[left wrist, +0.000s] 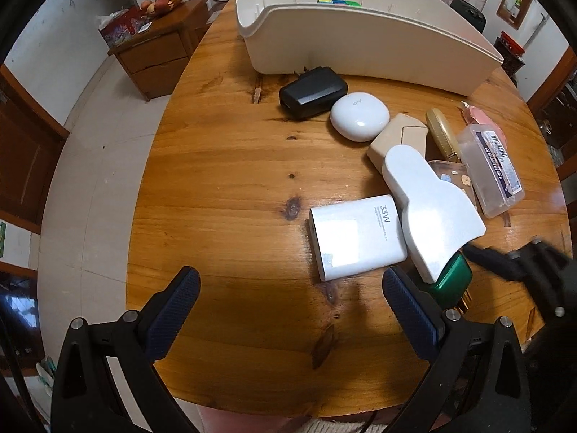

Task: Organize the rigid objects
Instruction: 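Grasp the white charger with the left tool while the right tool grasps the green-capped bottle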

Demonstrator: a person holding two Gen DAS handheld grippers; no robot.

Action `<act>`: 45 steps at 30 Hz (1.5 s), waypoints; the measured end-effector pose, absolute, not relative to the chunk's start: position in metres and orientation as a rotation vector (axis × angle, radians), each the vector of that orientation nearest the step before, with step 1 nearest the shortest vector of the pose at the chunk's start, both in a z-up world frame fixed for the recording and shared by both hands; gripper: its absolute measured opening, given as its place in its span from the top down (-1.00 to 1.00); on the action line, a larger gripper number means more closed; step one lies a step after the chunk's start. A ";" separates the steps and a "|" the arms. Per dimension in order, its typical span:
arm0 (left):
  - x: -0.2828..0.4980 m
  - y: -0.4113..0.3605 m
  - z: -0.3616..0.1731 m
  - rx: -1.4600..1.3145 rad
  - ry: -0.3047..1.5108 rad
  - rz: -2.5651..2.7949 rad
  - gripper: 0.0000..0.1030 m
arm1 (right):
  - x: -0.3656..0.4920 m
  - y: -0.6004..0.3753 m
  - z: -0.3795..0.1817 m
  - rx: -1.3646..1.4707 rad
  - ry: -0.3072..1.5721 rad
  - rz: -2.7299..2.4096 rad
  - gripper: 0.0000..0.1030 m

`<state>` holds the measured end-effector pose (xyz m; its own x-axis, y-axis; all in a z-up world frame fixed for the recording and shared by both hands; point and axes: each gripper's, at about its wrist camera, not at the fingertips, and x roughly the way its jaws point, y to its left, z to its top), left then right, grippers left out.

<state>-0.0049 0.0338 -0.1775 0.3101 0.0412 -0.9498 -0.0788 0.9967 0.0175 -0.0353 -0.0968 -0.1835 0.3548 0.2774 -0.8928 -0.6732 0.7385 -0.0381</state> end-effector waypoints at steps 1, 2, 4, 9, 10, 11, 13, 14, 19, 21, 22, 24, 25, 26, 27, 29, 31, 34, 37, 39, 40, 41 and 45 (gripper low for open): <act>-0.004 0.033 -0.179 -0.040 1.257 0.077 -0.96 | -0.032 -0.095 -0.189 -0.425 1.055 0.644 -0.02; -0.002 0.033 -0.179 -0.044 1.259 0.075 -0.96 | -0.030 -0.095 -0.192 -0.409 1.066 0.652 0.05; 0.001 0.030 -0.181 -0.051 1.263 0.070 -0.96 | -0.029 -0.098 -0.192 -0.377 1.049 0.654 0.22; 0.011 0.024 -0.187 -0.082 1.281 0.059 -0.97 | -0.025 -0.113 -0.195 -0.324 1.051 0.613 0.22; 0.013 0.022 -0.187 -0.090 1.280 0.054 -0.97 | -0.024 -0.116 -0.195 -0.314 1.051 0.610 0.22; 0.015 0.021 -0.187 -0.096 1.279 0.051 -0.97 | -0.024 -0.118 -0.195 -0.305 1.051 0.603 0.22; 0.019 0.018 -0.188 -0.095 1.279 0.056 -0.97 | -0.020 -0.124 -0.194 -0.292 1.050 0.579 0.22; 0.021 0.018 -0.189 -0.095 1.282 0.060 -0.96 | -0.017 -0.128 -0.193 -0.277 1.052 0.569 0.22; 0.030 0.018 -0.202 -0.107 1.330 0.099 -0.96 | -0.012 -0.139 -0.193 -0.244 1.053 0.554 0.22; 0.029 0.021 -0.207 -0.135 1.347 0.110 -0.95 | -0.014 -0.140 -0.193 -0.245 1.049 0.554 0.22; 0.028 0.022 -0.208 -0.155 1.350 0.111 -0.93 | -0.014 -0.140 -0.193 -0.249 1.047 0.554 0.22; 0.024 0.024 -0.207 -0.156 1.334 0.118 -0.79 | -0.015 -0.139 -0.193 -0.254 1.043 0.554 0.22; 0.021 0.023 -0.205 -0.151 1.322 0.121 -0.71 | -0.015 -0.138 -0.193 -0.256 1.041 0.554 0.22; 0.019 0.022 -0.204 -0.146 1.314 0.123 -0.53 | -0.017 -0.139 -0.193 -0.257 1.040 0.554 0.22; 0.017 0.023 -0.202 -0.144 1.304 0.121 -0.30 | -0.017 -0.139 -0.193 -0.257 1.038 0.554 0.22; 0.012 0.022 -0.199 -0.138 1.286 0.119 -0.16 | -0.020 -0.138 -0.193 -0.257 1.034 0.554 0.22; 0.007 0.024 -0.200 -0.140 1.274 0.108 -0.16 | -0.021 -0.138 -0.193 -0.257 1.030 0.553 0.22; -0.001 0.025 -0.201 -0.128 1.255 0.103 -0.16 | -0.025 -0.139 -0.193 -0.259 1.025 0.552 0.22; -0.002 0.026 -0.199 -0.136 1.248 0.104 -0.16 | -0.026 -0.140 -0.193 -0.261 1.023 0.550 0.22; -0.010 0.027 -0.196 -0.144 1.236 0.109 -0.15 | -0.026 -0.140 -0.193 -0.257 1.025 0.549 0.22; -0.013 0.028 -0.193 -0.145 1.225 0.113 -0.15 | -0.026 -0.141 -0.193 -0.252 1.028 0.550 0.23; -0.017 0.028 -0.187 -0.143 1.206 0.118 -0.15 | -0.025 -0.142 -0.193 -0.246 1.030 0.551 0.23; -0.026 0.027 -0.161 -0.127 1.125 0.127 -0.15 | -0.025 -0.148 -0.189 -0.216 1.024 0.539 0.23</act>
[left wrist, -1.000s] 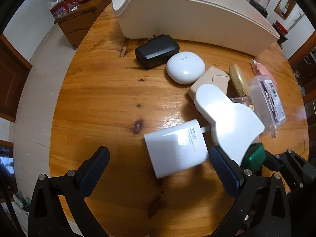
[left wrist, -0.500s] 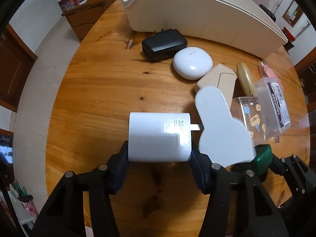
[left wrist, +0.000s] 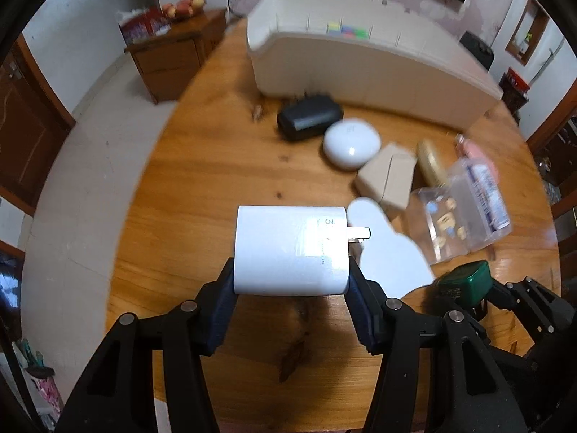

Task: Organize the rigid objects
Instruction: 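Grasp the white charger with the left tool while the right tool grasps the green-capped bottle, then carry the charger and green-capped bottle over the white bin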

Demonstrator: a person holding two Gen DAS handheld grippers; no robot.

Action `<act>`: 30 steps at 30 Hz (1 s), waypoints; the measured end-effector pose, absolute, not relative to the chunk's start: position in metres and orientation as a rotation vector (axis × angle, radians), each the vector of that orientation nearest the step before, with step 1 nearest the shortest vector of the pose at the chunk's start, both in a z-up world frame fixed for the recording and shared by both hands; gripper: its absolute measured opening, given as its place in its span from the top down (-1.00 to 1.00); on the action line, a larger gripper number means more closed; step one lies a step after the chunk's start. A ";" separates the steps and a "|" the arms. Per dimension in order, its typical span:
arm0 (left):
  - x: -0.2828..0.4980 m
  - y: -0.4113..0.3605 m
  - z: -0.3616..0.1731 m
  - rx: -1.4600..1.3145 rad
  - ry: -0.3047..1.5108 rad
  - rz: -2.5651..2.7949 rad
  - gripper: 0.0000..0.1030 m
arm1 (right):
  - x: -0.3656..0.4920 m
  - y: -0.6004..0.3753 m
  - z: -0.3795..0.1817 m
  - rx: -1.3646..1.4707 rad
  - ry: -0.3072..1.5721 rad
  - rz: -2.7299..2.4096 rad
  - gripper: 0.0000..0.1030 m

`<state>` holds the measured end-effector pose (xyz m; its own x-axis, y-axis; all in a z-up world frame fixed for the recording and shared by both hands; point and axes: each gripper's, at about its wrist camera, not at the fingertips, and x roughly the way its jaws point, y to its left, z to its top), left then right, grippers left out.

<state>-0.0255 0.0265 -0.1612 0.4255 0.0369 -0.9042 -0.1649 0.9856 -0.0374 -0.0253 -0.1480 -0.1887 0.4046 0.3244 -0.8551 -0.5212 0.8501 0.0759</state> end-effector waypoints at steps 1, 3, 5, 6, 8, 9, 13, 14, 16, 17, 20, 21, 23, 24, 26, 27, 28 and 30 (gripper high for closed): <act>-0.027 0.024 -0.155 -0.126 1.107 0.126 -0.15 | -0.026 -0.150 -0.186 -0.212 1.013 0.535 0.23; -0.027 0.019 -0.143 -0.128 1.077 0.117 -0.15 | -0.029 -0.151 -0.178 -0.212 0.985 0.529 0.23; -0.027 0.017 -0.132 -0.128 1.053 0.102 -0.15 | -0.033 -0.151 -0.170 -0.219 0.956 0.527 0.23; -0.024 0.021 -0.127 -0.126 1.045 0.094 -0.15 | -0.035 -0.151 -0.165 -0.225 0.941 0.527 0.23; -0.023 0.022 -0.113 -0.117 1.027 0.078 -0.15 | -0.038 -0.150 -0.155 -0.239 0.911 0.527 0.23; -0.018 0.022 -0.108 -0.113 1.019 0.070 -0.15 | -0.039 -0.149 -0.149 -0.244 0.895 0.527 0.23; -0.015 0.013 -0.077 -0.091 0.983 0.037 -0.15 | -0.038 -0.150 -0.127 -0.242 0.856 0.525 0.23; -0.011 0.012 -0.068 -0.085 0.972 0.025 -0.15 | -0.037 -0.151 -0.121 -0.241 0.852 0.520 0.23; -0.003 0.008 -0.054 -0.076 0.957 0.002 -0.15 | -0.030 -0.154 -0.108 -0.228 0.858 0.507 0.23; 0.001 0.007 -0.045 -0.074 0.951 -0.010 -0.15 | -0.025 -0.156 -0.101 -0.214 0.861 0.505 0.23; 0.015 0.004 -0.024 -0.073 0.944 -0.038 -0.15 | -0.008 -0.166 -0.067 -0.179 0.836 0.485 0.23; 0.020 0.003 -0.017 -0.073 0.946 -0.045 -0.15 | -0.002 -0.168 -0.055 -0.170 0.818 0.477 0.23; 0.034 0.000 -0.005 -0.070 0.956 -0.057 -0.15 | 0.007 -0.175 -0.033 -0.157 0.787 0.457 0.23; 0.040 -0.001 0.000 -0.069 0.961 -0.061 -0.15 | 0.014 -0.178 -0.020 -0.146 0.769 0.446 0.23; 0.055 -0.004 0.012 -0.067 0.969 -0.071 -0.15 | 0.027 -0.185 0.007 -0.118 0.734 0.432 0.23; 0.059 -0.005 0.015 -0.066 0.970 -0.073 -0.15 | 0.033 -0.187 0.019 -0.108 0.716 0.423 0.23; 0.066 -0.006 0.021 -0.064 0.970 -0.074 -0.15 | 0.039 -0.189 0.032 -0.102 0.694 0.411 0.23; 0.078 -0.005 0.031 -0.067 0.968 -0.073 -0.15 | 0.052 -0.192 0.056 -0.098 0.657 0.387 0.23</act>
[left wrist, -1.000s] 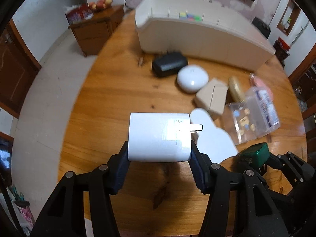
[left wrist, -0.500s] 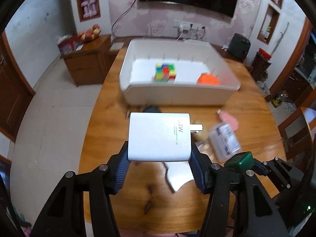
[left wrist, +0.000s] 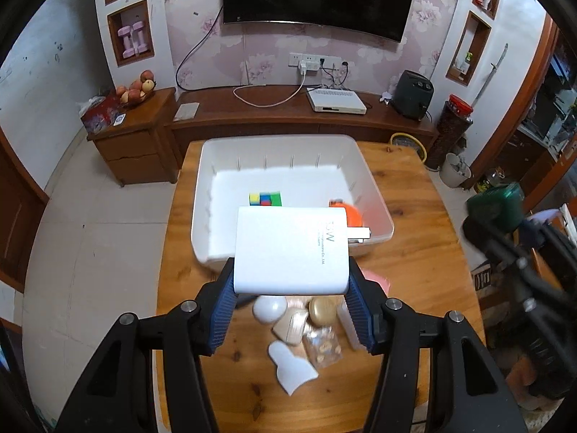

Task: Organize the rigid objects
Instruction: 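Carry the charger and green-capped bottle over the white bin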

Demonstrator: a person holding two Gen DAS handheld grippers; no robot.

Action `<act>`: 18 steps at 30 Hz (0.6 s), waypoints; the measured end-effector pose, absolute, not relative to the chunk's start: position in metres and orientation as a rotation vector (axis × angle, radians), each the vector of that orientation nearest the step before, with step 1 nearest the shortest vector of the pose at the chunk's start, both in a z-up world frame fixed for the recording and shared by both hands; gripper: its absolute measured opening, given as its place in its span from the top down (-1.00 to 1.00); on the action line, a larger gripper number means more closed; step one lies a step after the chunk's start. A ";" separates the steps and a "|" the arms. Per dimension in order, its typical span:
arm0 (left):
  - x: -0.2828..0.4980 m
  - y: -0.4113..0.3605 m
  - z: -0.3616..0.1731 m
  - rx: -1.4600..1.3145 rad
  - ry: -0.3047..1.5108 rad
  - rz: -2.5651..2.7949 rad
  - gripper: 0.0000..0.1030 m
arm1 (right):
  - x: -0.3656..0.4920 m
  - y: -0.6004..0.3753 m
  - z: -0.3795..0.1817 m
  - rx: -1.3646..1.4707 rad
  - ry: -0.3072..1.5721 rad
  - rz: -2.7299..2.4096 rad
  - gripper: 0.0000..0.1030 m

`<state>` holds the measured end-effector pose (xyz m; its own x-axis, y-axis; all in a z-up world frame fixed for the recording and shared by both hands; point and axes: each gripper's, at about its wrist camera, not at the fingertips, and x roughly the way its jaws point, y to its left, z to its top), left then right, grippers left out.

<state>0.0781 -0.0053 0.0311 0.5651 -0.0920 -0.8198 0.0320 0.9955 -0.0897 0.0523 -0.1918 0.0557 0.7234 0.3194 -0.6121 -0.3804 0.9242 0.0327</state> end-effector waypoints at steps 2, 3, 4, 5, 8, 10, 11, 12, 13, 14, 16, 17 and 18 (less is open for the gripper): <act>0.091 -0.004 0.043 -0.072 0.959 -0.070 -0.16 | 0.064 -0.193 0.073 -0.093 0.641 0.379 0.23; 0.096 -0.003 0.048 -0.073 0.952 -0.067 -0.15 | 0.073 -0.193 0.084 -0.091 0.631 0.371 0.23; 0.102 -0.003 0.054 -0.070 0.944 -0.062 -0.15 | 0.079 -0.193 0.092 -0.090 0.623 0.362 0.23; 0.109 -0.002 0.059 -0.069 0.934 -0.056 -0.15 | 0.088 -0.192 0.103 -0.090 0.610 0.348 0.23; 0.129 0.000 0.072 -0.060 0.914 -0.040 -0.15 | 0.110 -0.193 0.128 -0.075 0.580 0.321 0.23; 0.141 0.003 0.074 -0.068 0.919 -0.038 -0.16 | 0.126 -0.196 0.143 -0.053 0.574 0.304 0.23; 0.150 0.005 0.073 -0.077 0.926 -0.036 -0.16 | 0.131 -0.196 0.146 -0.047 0.574 0.298 0.23; 0.156 0.006 0.072 -0.081 0.934 -0.033 -0.16 | 0.139 -0.195 0.149 -0.041 0.576 0.287 0.23; 0.164 0.008 0.069 -0.086 0.943 -0.029 -0.16 | 0.147 -0.194 0.152 -0.038 0.581 0.276 0.23; 0.171 0.009 0.066 -0.092 0.954 -0.025 -0.16 | 0.154 -0.194 0.152 -0.034 0.591 0.268 0.23; 0.184 0.010 0.055 -0.097 0.979 -0.023 -0.16 | 0.168 -0.188 0.147 -0.034 0.621 0.257 0.23; 0.191 0.010 0.047 -0.099 0.997 -0.026 -0.16 | 0.175 -0.184 0.143 -0.040 0.639 0.253 0.23; 0.196 0.011 0.042 -0.100 1.008 -0.026 -0.16 | 0.183 -0.180 0.137 -0.045 0.660 0.252 0.23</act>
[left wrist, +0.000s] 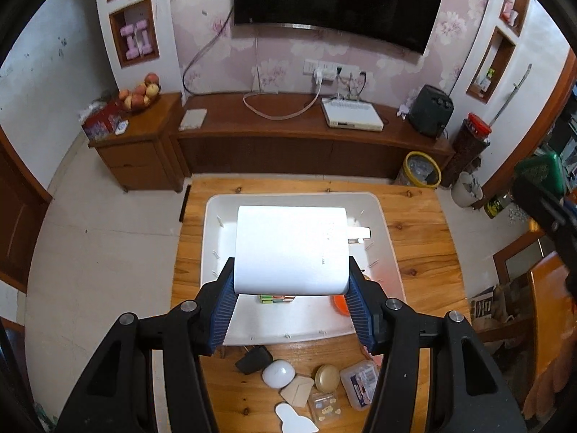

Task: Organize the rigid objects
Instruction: 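Carry the charger and green-capped bottle over the white bin, then open both tools to drop the charger and bottle into the bin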

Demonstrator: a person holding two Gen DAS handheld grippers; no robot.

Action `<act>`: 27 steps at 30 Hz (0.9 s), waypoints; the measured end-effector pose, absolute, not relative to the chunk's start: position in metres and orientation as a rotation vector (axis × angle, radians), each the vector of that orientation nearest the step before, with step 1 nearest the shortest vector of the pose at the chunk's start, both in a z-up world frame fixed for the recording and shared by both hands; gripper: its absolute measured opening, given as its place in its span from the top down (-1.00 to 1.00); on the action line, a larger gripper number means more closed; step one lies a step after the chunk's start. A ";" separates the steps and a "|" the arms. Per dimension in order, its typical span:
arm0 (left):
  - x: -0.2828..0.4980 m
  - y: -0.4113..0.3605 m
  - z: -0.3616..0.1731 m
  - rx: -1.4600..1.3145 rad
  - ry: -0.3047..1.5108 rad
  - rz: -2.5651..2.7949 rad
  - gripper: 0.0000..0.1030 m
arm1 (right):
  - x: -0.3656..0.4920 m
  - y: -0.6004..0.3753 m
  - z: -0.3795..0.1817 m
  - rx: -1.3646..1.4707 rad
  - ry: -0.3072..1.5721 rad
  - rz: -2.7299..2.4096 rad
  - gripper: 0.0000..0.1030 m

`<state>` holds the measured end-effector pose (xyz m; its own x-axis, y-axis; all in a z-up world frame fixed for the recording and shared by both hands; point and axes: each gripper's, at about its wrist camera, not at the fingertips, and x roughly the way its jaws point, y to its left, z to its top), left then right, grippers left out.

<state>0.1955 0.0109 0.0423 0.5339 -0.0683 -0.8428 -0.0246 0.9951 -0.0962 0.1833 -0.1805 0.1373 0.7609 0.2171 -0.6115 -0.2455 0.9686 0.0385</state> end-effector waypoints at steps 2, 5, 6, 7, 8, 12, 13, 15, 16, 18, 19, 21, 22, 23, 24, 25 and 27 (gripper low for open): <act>0.206 0.012 0.027 -0.100 1.036 -0.023 -0.16 | 0.194 -0.173 0.119 -0.051 0.710 0.254 0.23; 0.219 0.012 0.004 -0.087 1.074 -0.010 -0.16 | 0.206 -0.164 0.085 -0.066 0.796 0.268 0.23; 0.224 0.012 -0.006 -0.085 1.091 -0.005 -0.16 | 0.209 -0.162 0.073 -0.071 0.828 0.274 0.23; 0.228 0.012 -0.012 -0.086 1.104 0.000 -0.16 | 0.213 -0.160 0.059 -0.074 0.863 0.279 0.23; 0.233 0.013 -0.021 -0.089 1.120 0.006 -0.16 | 0.216 -0.158 0.049 -0.074 0.889 0.281 0.23; 0.246 0.012 -0.049 -0.071 1.148 0.028 -0.15 | 0.229 -0.153 -0.001 -0.076 1.010 0.285 0.23; 0.250 0.012 -0.056 -0.063 1.156 0.037 -0.15 | 0.232 -0.152 -0.009 -0.076 1.029 0.283 0.23; 0.256 0.013 -0.075 -0.078 1.199 0.042 -0.15 | 0.235 -0.148 -0.026 -0.083 1.071 0.282 0.23; 0.258 0.012 -0.081 -0.081 1.208 0.035 -0.15 | 0.236 -0.146 -0.036 -0.088 1.092 0.282 0.23; 0.262 0.007 -0.092 -0.060 1.209 0.023 -0.15 | 0.238 -0.141 -0.052 -0.091 1.128 0.286 0.23; 0.264 0.005 -0.095 -0.046 1.203 0.022 -0.15 | 0.240 -0.139 -0.059 -0.093 1.143 0.286 0.23; 0.267 0.003 -0.100 -0.033 1.203 0.022 -0.15 | 0.244 -0.133 -0.072 -0.107 1.169 0.282 0.23; 0.269 0.003 -0.103 -0.031 1.209 0.024 -0.15 | 0.245 -0.130 -0.080 -0.116 1.186 0.282 0.23; 0.271 0.003 -0.106 -0.033 1.213 0.029 -0.15 | 0.246 -0.129 -0.085 -0.121 1.198 0.286 0.23; 0.273 0.003 -0.109 -0.036 1.215 0.035 -0.15 | 0.246 -0.127 -0.087 -0.123 1.208 0.291 0.23; 0.275 0.004 -0.110 -0.039 1.203 0.040 -0.15 | 0.247 -0.124 -0.092 -0.124 1.222 0.299 0.23; 0.281 0.004 -0.109 -0.032 1.176 0.049 -0.15 | 0.248 -0.118 -0.099 -0.128 1.246 0.317 0.23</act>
<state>0.2813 0.0045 -0.1088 0.3840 0.0220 -0.9231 -0.0550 0.9985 0.0009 0.2483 -0.1183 -0.0989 0.2827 0.1662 -0.9447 -0.3051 0.9493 0.0757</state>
